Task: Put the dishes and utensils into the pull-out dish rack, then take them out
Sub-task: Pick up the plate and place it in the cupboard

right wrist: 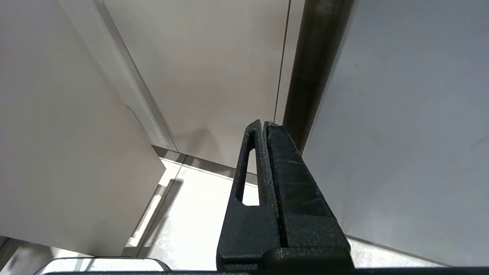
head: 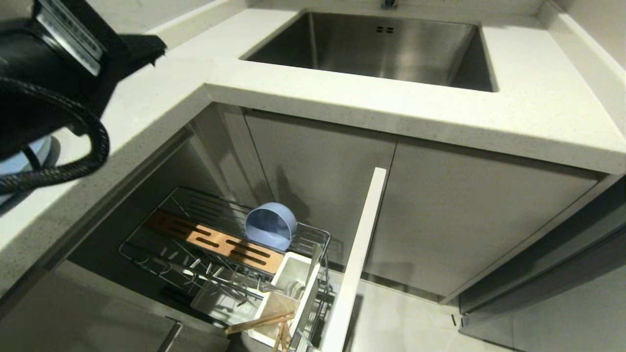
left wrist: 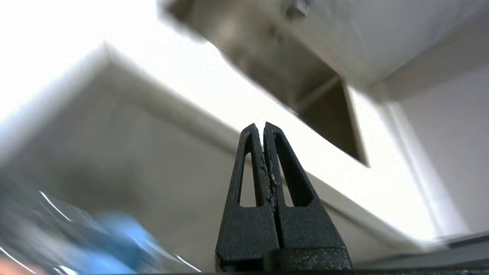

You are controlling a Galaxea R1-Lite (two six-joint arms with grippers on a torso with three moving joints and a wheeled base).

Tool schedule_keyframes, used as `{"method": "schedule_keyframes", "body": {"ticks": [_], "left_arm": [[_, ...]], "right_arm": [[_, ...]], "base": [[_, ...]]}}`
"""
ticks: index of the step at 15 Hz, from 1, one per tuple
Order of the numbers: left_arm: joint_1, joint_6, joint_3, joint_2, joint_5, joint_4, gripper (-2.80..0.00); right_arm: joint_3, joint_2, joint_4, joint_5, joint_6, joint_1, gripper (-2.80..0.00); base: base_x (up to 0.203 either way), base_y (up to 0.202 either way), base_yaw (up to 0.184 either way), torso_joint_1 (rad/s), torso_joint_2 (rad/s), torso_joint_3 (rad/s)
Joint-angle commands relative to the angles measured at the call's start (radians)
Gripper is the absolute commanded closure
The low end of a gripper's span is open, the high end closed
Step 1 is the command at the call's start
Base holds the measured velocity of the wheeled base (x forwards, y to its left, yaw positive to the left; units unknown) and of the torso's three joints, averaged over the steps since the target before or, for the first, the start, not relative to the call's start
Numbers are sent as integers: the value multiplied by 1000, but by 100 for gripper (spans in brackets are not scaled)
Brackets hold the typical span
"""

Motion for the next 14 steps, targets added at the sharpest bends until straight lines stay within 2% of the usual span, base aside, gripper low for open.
{"method": "schedule_keyframes", "body": {"ticks": [1,2,3,5,7,8,10,11,13,14], "left_arm": [[117,305,-90,-36,-28,62,0],[203,316,-118,-39,-40,132,0],[268,324,-152,-44,-54,254,0],[382,334,-259,-62,-77,604,0],[482,341,-352,-73,-85,793,0],[499,344,-364,-74,-35,820,0],[517,359,-376,-54,115,887,0],[530,361,-388,-29,161,934,-280],[534,358,-399,-11,167,960,-280],[534,337,-406,5,167,959,-280]], "right_arm": [[23,-1,-1,0,0,0,0],[23,-1,-1,0,0,0,0],[23,-1,-1,0,0,0,0],[23,-1,-1,0,0,0,0],[23,-1,-1,0,0,0,0],[23,-1,-1,0,0,0,0],[23,-1,-1,0,0,0,0],[23,-1,-1,0,0,0,0],[23,-1,-1,0,0,0,0],[23,-1,-1,0,0,0,0]], "base": [[0,0,0,0,0,0],[0,0,0,0,0,0],[0,0,0,0,0,0],[0,0,0,0,0,0],[0,0,0,0,0,0],[0,0,0,0,0,0],[0,0,0,0,0,0],[0,0,0,0,0,0],[0,0,0,0,0,0],[0,0,0,0,0,0]]}}
